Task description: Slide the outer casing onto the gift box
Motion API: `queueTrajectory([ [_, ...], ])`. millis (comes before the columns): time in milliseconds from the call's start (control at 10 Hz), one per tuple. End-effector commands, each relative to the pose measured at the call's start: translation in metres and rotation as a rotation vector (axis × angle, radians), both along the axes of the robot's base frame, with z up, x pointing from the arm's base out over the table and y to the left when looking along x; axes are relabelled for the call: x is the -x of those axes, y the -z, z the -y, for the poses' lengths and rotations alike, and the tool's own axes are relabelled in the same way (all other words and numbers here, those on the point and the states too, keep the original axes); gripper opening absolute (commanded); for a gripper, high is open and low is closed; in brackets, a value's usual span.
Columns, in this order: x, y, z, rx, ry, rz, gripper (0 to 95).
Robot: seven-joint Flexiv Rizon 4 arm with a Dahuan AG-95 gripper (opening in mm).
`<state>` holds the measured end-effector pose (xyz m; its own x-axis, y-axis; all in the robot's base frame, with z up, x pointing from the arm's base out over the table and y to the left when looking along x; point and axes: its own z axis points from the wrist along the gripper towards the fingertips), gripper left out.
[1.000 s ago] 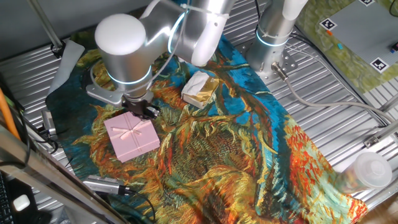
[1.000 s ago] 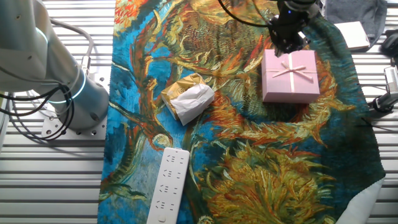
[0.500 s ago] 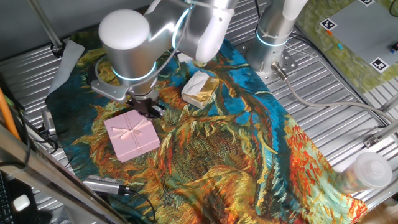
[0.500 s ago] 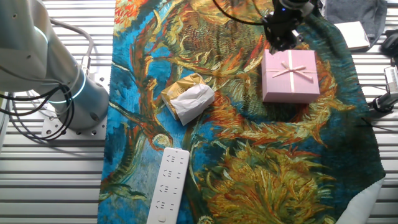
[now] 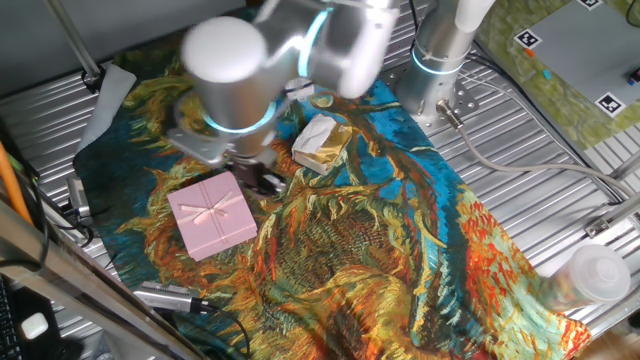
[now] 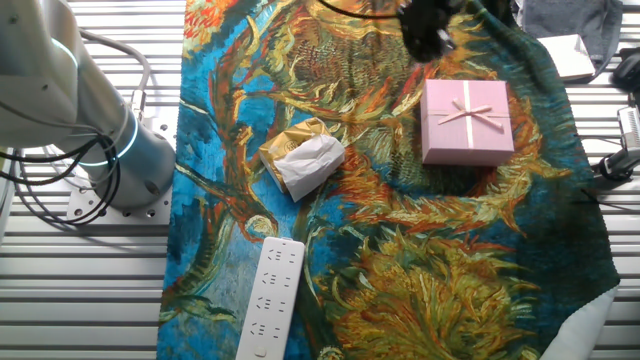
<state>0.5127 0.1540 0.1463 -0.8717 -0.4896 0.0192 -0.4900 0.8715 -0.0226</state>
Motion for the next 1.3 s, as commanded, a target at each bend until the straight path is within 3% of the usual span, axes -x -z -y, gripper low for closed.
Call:
queueTrajectory([
  [100,0.012,0.006,-0.016,-0.002,0.02,0.0,0.0],
  [300,0.023,0.009,-0.025,-0.014,0.014,0.002,0.0],
  [800,0.024,0.01,-0.025,-0.009,0.003,-0.004,0.0],
  [1000,0.024,0.01,-0.025,0.016,0.024,-0.023,0.0],
  [1300,0.024,0.01,-0.025,0.019,0.027,-0.014,0.0],
])
